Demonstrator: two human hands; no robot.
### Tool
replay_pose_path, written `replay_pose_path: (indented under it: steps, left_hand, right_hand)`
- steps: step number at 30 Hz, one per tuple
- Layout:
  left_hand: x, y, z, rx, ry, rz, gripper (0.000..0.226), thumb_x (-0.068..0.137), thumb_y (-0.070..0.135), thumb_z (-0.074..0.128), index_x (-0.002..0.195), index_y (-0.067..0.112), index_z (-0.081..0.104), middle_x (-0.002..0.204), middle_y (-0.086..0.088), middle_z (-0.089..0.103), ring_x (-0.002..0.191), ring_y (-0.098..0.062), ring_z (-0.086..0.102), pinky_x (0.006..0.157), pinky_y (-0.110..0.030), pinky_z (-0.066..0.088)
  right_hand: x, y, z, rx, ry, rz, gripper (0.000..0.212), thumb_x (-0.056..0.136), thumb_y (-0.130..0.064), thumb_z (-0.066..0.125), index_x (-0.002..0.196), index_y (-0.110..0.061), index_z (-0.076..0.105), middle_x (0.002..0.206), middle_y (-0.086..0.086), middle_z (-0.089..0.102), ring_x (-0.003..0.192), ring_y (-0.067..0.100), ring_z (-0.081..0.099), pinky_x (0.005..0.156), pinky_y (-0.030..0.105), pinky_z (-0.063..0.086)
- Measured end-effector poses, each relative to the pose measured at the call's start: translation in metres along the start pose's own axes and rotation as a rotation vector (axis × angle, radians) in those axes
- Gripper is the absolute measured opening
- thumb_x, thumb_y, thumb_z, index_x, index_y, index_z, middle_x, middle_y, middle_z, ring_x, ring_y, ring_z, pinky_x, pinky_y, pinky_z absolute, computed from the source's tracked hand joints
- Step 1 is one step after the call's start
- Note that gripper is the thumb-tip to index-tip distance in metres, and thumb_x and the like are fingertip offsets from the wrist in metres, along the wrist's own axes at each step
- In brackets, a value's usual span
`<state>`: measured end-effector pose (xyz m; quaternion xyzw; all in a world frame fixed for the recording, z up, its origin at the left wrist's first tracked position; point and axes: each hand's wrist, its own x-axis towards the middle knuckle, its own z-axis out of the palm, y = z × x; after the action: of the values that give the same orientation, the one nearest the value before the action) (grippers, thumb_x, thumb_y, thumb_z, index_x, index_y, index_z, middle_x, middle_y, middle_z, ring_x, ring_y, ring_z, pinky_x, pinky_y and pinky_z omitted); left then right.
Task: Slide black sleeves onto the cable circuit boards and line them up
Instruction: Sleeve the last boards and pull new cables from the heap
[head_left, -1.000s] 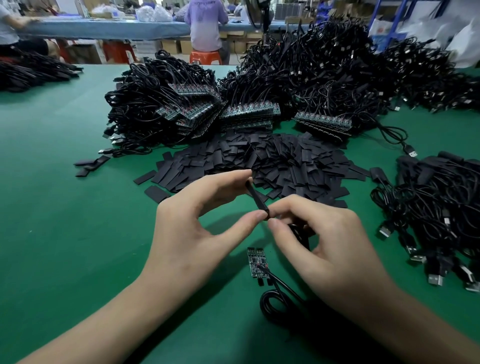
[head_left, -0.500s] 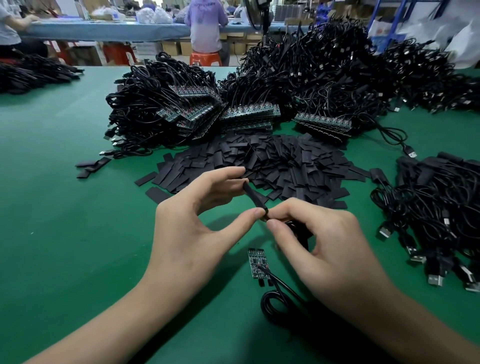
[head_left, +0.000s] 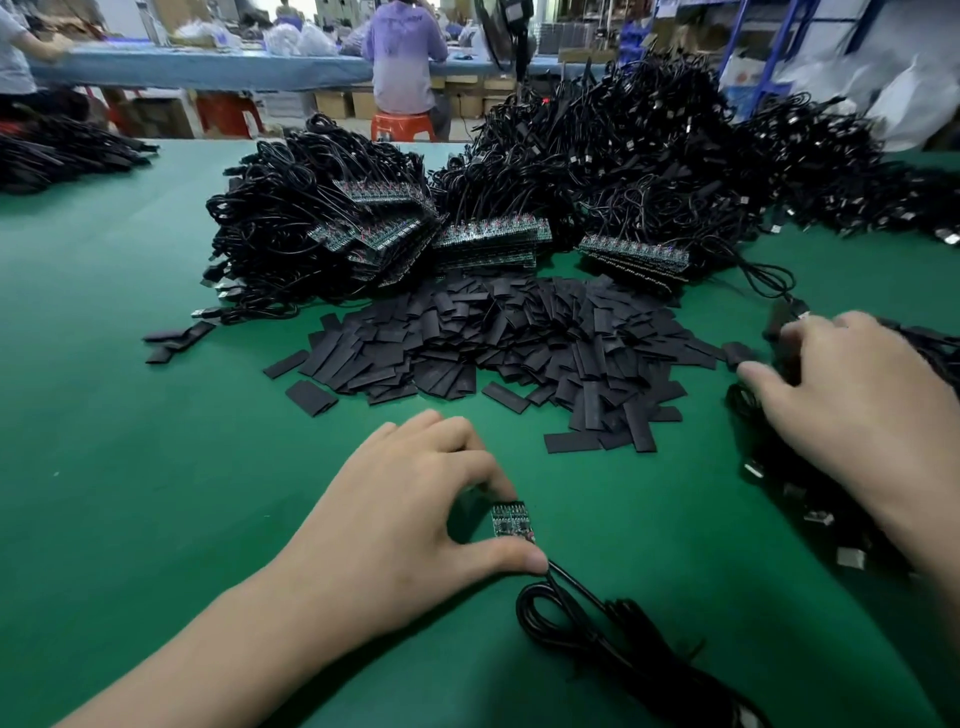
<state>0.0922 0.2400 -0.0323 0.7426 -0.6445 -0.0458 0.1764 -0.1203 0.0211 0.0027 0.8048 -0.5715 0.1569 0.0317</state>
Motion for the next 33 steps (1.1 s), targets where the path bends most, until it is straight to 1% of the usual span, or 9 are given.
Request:
replay_pose_path:
  steps: [4, 7, 9, 15, 19, 22, 25, 29, 33]
  left_hand:
    - [0.001, 0.006, 0.001, -0.359, 0.038, -0.097, 0.047, 0.062, 0.063, 0.084, 0.091, 0.032, 0.065, 0.082, 0.016, 0.063, 0.078, -0.003, 0.06, 0.071, -0.019, 0.047]
    - [0.003, 0.009, -0.001, -0.746, 0.077, -0.185, 0.034, 0.062, 0.027, 0.094, 0.087, 0.025, 0.072, 0.07, 0.011, 0.065, 0.061, -0.005, 0.056, 0.065, -0.017, 0.048]
    - [0.005, 0.007, -0.002, -0.918, 0.103, -0.221, 0.028, 0.065, 0.028, 0.088, 0.09, 0.025, 0.076, 0.071, 0.008, 0.065, 0.065, -0.009, 0.056, 0.067, -0.022, 0.048]
    - [0.004, 0.004, 0.002, -1.161, 0.107, -0.296, 0.027, 0.071, 0.033, 0.078, 0.089, 0.013, 0.079, 0.078, -0.009, 0.076, 0.067, -0.012, 0.067, 0.066, -0.019, 0.054]
    - [0.005, 0.0, 0.002, -1.291, 0.067, -0.295, 0.024, 0.073, 0.028, 0.078, 0.088, 0.01, 0.08, 0.077, -0.012, 0.075, 0.065, -0.012, 0.066, 0.065, -0.02, 0.055]
    - [0.006, 0.001, 0.002, -1.393, 0.017, -0.315, 0.021, 0.072, 0.025, 0.078, 0.087, 0.011, 0.081, 0.079, -0.014, 0.075, 0.064, -0.012, 0.066, 0.066, -0.02, 0.056]
    - [0.008, 0.002, 0.004, -1.465, 0.034, -0.295, 0.016, 0.075, 0.022, 0.081, 0.086, 0.01, 0.08, 0.077, -0.012, 0.073, 0.065, -0.013, 0.066, 0.069, -0.021, 0.057]
    - [0.009, -0.007, -0.004, -1.418, 0.038, -0.136, 0.018, 0.076, 0.027, 0.086, 0.087, 0.013, 0.08, 0.074, -0.005, 0.073, 0.063, -0.011, 0.066, 0.066, -0.019, 0.054]
    - [0.005, -0.031, -0.022, -1.273, -0.295, -0.071, 0.024, 0.081, 0.029, 0.085, 0.1, 0.018, 0.077, 0.075, -0.006, 0.07, 0.065, -0.015, 0.067, 0.065, -0.023, 0.054]
  right_hand:
    - [-0.025, -0.029, -0.002, 0.194, 0.058, -0.28, 0.041, 0.093, -0.049, 0.058, 0.119, -0.019, 0.067, 0.112, 0.003, 0.059, 0.108, 0.025, 0.055, 0.091, 0.045, 0.047]
    - [-0.053, -0.063, 0.001, 0.626, -0.289, -0.442, 0.035, 0.091, -0.059, 0.051, 0.086, -0.031, 0.071, 0.082, -0.016, 0.067, 0.077, 0.0, 0.059, 0.07, 0.022, 0.045]
    - [-0.064, -0.073, 0.009, 0.768, -0.509, -0.494, 0.035, 0.095, -0.054, 0.055, 0.077, -0.027, 0.069, 0.067, -0.016, 0.064, 0.059, -0.001, 0.054, 0.057, 0.014, 0.036]
    - [-0.071, -0.074, 0.021, 0.97, -0.566, -0.498, 0.022, 0.1, -0.034, 0.062, 0.079, -0.028, 0.067, 0.067, -0.01, 0.066, 0.062, 0.007, 0.056, 0.063, 0.029, 0.045]
    - [-0.073, -0.077, 0.022, 1.181, -0.701, -0.449, 0.027, 0.1, -0.029, 0.061, 0.074, -0.028, 0.067, 0.067, -0.004, 0.062, 0.063, 0.007, 0.054, 0.063, 0.02, 0.043]
    - [-0.074, -0.078, 0.024, 1.37, -0.817, -0.357, 0.022, 0.093, -0.031, 0.062, 0.074, -0.025, 0.071, 0.071, 0.009, 0.063, 0.064, 0.013, 0.053, 0.06, 0.021, 0.045]
    - [-0.073, -0.077, 0.03, 1.491, -0.913, -0.244, 0.021, 0.092, -0.029, 0.064, 0.086, -0.012, 0.073, 0.092, 0.037, 0.065, 0.08, 0.031, 0.057, 0.076, 0.034, 0.047]
    - [-0.066, -0.073, 0.031, 1.558, -0.798, -0.111, 0.021, 0.087, -0.037, 0.065, 0.08, -0.02, 0.076, 0.086, 0.013, 0.076, 0.081, 0.018, 0.07, 0.077, 0.033, 0.056]
    - [-0.061, -0.07, 0.02, 1.539, -0.399, -0.104, 0.025, 0.097, -0.034, 0.054, 0.091, -0.012, 0.063, 0.091, 0.007, 0.079, 0.08, 0.019, 0.076, 0.067, 0.026, 0.061]
